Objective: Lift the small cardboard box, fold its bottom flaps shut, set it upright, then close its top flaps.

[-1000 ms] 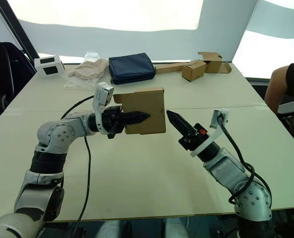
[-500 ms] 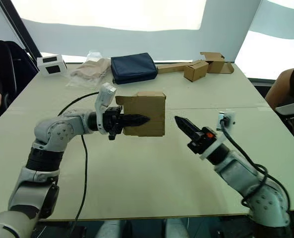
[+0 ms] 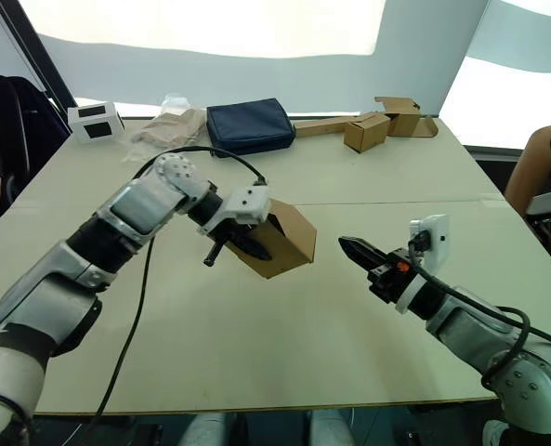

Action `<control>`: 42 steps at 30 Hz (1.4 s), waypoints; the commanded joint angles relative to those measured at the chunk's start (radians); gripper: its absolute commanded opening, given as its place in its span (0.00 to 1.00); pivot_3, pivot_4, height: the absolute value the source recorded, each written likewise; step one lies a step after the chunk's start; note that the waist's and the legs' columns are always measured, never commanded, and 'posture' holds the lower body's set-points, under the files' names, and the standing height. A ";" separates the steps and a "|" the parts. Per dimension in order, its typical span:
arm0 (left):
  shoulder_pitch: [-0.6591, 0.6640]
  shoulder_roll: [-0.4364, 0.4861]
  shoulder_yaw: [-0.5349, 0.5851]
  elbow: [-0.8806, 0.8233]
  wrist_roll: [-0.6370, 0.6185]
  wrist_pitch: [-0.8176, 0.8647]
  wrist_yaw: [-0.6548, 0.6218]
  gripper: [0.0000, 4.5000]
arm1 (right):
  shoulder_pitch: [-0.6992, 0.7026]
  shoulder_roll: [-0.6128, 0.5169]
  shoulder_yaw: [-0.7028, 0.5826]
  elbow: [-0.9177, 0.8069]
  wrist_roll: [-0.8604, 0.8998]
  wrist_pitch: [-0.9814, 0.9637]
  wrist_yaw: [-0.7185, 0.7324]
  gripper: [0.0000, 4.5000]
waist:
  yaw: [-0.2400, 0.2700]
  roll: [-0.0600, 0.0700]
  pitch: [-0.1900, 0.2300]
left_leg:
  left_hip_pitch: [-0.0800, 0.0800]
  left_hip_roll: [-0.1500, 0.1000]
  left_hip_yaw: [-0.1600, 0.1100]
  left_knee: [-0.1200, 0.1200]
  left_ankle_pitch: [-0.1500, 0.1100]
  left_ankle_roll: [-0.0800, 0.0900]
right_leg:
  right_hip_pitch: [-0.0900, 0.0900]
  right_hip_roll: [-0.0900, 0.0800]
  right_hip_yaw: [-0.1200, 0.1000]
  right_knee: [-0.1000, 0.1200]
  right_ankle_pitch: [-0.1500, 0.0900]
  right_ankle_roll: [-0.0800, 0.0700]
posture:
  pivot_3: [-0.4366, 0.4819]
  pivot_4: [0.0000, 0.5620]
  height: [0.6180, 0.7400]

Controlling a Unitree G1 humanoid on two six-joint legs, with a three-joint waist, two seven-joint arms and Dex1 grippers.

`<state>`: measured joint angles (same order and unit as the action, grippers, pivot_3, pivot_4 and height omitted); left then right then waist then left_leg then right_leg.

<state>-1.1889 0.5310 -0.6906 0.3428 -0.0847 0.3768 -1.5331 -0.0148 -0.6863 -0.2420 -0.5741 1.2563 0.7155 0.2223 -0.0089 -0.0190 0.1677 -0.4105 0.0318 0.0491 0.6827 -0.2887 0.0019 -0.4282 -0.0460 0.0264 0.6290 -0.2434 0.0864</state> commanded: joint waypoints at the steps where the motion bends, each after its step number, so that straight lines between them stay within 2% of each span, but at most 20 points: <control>1: -0.038 -0.013 -0.065 0.052 0.124 -0.178 -0.069 0.00 | -0.012 0.010 0.007 -0.015 -0.047 -0.006 0.016 0.01 | -0.001 0.000 0.000 | 0.000 0.000 0.000 0.000 0.000 0.000 | 0.000 0.000 0.000 0.000 0.000 0.000 | 0.48 0.27 1.00; 4: -0.034 0.005 -0.130 0.052 0.159 -0.312 -0.081 0.00 | -0.008 0.013 0.013 -0.007 -0.083 -0.008 0.030 0.01 | -0.002 0.000 0.000 | 0.000 0.001 0.000 0.000 -0.001 0.001 | -0.001 0.001 0.000 0.001 0.000 0.000 | 0.48 0.27 1.00; 7: -0.069 -0.046 -0.130 0.065 0.149 -0.314 -0.081 0.16 | -0.004 0.021 0.015 -0.006 -0.105 -0.009 0.036 0.00 | -0.001 0.000 0.000 | 0.000 0.001 -0.001 0.000 -0.001 0.001 | -0.001 0.001 0.000 0.001 0.000 0.000 | 0.48 0.27 1.00; 10: -0.111 -0.083 -0.108 0.063 0.122 -0.285 -0.081 0.43 | -0.002 0.031 0.019 -0.009 -0.120 -0.008 0.040 0.00 | 0.004 0.000 0.000 | 0.000 0.000 -0.001 0.001 -0.001 0.001 | -0.001 0.000 0.000 0.002 0.000 0.000 | 0.48 0.27 1.00; 13: -0.150 -0.049 -0.119 0.014 0.057 -0.266 -0.081 0.72 | 0.001 0.035 0.017 -0.012 -0.134 -0.003 0.047 0.00 | 0.000 0.000 0.000 | -0.001 0.000 0.000 0.001 -0.001 0.001 | -0.001 0.000 0.000 0.001 0.000 0.001 | 0.48 0.27 1.00; 14: -0.173 -0.028 -0.116 -0.008 0.013 -0.231 -0.081 0.78 | 0.004 0.034 0.011 -0.011 -0.136 -0.003 0.049 0.00 | -0.004 0.000 0.000 | -0.001 0.000 0.000 0.001 -0.001 0.002 | -0.001 0.000 0.000 0.001 -0.001 0.001 | 0.48 0.27 1.00; 16: -0.212 0.006 -0.095 -0.033 -0.054 -0.168 -0.081 0.98 | 0.009 0.033 -0.001 -0.010 -0.137 -0.002 0.055 0.00 | -0.005 0.000 0.000 | -0.001 0.000 0.000 0.000 -0.001 0.002 | -0.001 0.000 0.001 0.001 -0.001 0.002 | 0.48 0.27 1.00; 17: -0.235 0.033 -0.072 -0.036 -0.095 -0.123 -0.081 1.00 | 0.014 0.031 -0.009 -0.010 -0.136 -0.002 0.058 0.00 | -0.003 0.000 0.000 | -0.001 0.001 -0.001 0.000 -0.001 0.003 | -0.001 0.001 0.001 0.002 -0.001 0.002 | 0.48 0.27 1.00; 21: -0.238 0.105 0.005 -0.033 -0.185 0.013 -0.081 1.00 | 0.023 0.024 -0.022 -0.014 -0.155 -0.006 0.062 0.00 | -0.006 0.001 0.000 | 0.000 0.001 -0.002 0.000 -0.001 0.003 | -0.002 0.002 0.000 0.004 -0.001 0.003 | 0.48 0.27 1.00; 25: -0.164 0.105 0.130 0.000 -0.219 0.065 -0.066 1.00 | 0.018 0.008 -0.019 -0.001 -0.210 0.004 0.052 0.00 | -0.004 0.001 0.000 | 0.001 0.001 -0.001 0.001 -0.001 0.002 | -0.001 0.001 0.000 0.004 -0.001 0.003 | 0.48 0.27 1.00; 28: -0.082 0.073 0.234 0.058 -0.229 0.089 0.017 0.83 | 0.024 -0.053 0.043 0.014 -0.359 0.009 0.067 0.00 | -0.001 0.001 0.000 | 0.001 0.000 -0.001 0.002 -0.001 0.002 | 0.000 0.000 0.000 0.004 -0.001 0.003 | 0.48 0.27 1.00; 33: 0.050 0.023 0.344 0.128 -0.195 0.083 0.187 0.37 | 0.033 -0.079 0.070 -0.002 -0.418 0.034 0.097 0.00 | -0.002 0.000 0.001 | 0.001 0.000 0.000 0.002 -0.001 0.002 | 0.000 0.000 0.000 0.003 -0.001 0.004 | 0.48 0.27 1.00; 36: 0.103 0.003 0.382 0.154 -0.187 0.079 0.234 0.12 | 0.030 -0.086 0.083 -0.015 -0.449 0.051 0.112 0.00 | -0.001 0.000 0.001 | 0.001 0.000 -0.001 0.001 -0.001 0.002 | 0.000 0.001 0.000 0.004 0.000 0.007 | 0.48 0.27 1.00; 37: 0.123 -0.010 0.398 0.177 -0.185 0.068 0.254 0.01 | 0.028 -0.091 0.096 -0.019 -0.465 0.054 0.123 0.00 | -0.001 0.000 0.001 | 0.001 0.000 -0.001 0.001 -0.001 0.002 | 0.000 0.001 0.000 0.004 0.000 0.007 | 0.48 0.27 1.00; 42: 0.234 -0.070 0.430 0.226 -0.167 0.038 0.328 0.00 | -0.037 -0.046 0.175 -0.012 -0.470 0.097 0.147 0.00 | -0.003 0.001 0.000 | 0.002 0.000 0.000 0.002 -0.001 0.002 | 0.001 0.000 0.000 0.004 0.000 0.007 | 0.48 0.27 1.00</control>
<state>-0.9844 0.4723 -0.2831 0.5805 -0.2612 0.4303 -1.2247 -0.0147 -0.7553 -0.0885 -0.5572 0.7867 0.8025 0.3582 -0.0120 -0.0183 0.1682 -0.4084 0.0317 0.0491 0.6844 -0.2897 0.0040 -0.4274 -0.0460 0.0265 0.6328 -0.2427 0.0928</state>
